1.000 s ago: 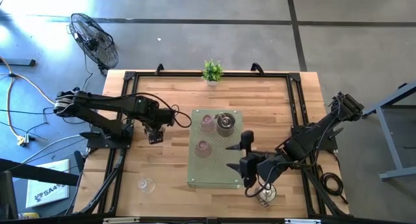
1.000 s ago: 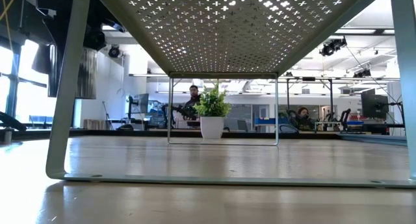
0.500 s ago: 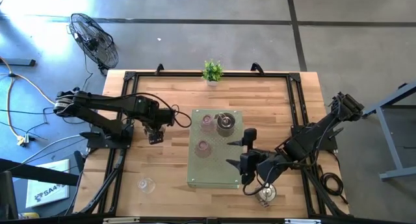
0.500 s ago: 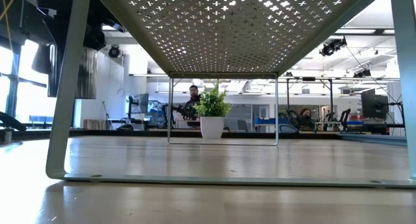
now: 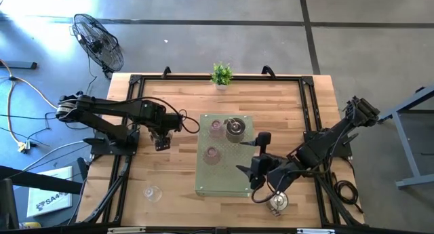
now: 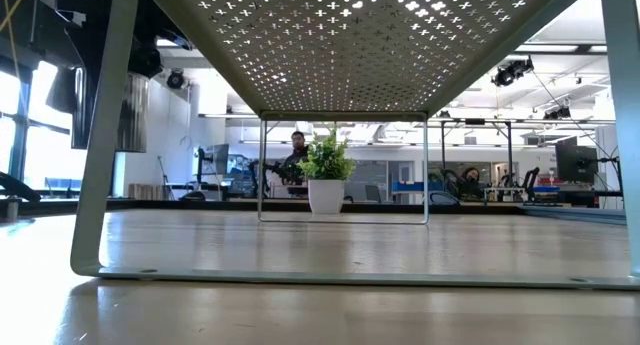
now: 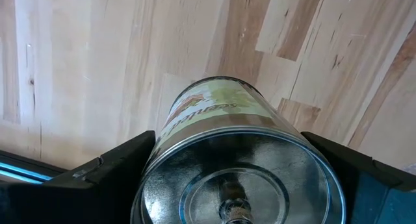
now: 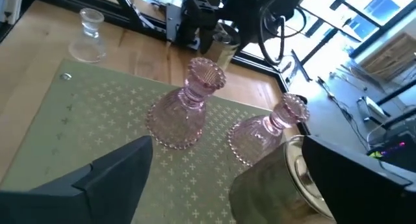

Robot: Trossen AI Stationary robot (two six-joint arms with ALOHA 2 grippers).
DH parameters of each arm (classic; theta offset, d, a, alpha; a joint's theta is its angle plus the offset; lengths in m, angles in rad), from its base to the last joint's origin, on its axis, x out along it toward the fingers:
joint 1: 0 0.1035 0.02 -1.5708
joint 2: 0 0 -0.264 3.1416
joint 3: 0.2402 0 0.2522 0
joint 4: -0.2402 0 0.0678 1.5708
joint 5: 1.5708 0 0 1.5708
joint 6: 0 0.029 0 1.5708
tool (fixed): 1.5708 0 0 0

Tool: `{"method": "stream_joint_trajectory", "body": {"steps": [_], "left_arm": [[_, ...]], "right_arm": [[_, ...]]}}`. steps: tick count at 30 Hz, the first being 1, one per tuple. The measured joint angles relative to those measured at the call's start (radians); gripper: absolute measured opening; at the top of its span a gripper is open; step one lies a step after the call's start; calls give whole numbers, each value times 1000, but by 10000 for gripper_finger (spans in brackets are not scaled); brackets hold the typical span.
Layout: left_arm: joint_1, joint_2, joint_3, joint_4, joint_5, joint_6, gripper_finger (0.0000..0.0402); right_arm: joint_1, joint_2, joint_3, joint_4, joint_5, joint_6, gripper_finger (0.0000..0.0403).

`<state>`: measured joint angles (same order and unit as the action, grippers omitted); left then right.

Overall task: Pick & Place candle stick holders
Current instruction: Put the top silver scented candle on the shelf

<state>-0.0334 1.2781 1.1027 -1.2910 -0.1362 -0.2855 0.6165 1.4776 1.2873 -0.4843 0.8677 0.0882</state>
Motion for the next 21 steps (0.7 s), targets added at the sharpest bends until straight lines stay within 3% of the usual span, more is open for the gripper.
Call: {"method": "stream_joint_trajectory", "body": {"steps": [14, 21], "left_arm": [[0, 0, 1, -3, 29, -18, 347], [-58, 0, 107, -42, 30, -33, 347]], "right_arm": [[-2, 0, 0, 3, -294, -9, 388], [-3, 0, 0, 32, -414, -19, 389]]}}
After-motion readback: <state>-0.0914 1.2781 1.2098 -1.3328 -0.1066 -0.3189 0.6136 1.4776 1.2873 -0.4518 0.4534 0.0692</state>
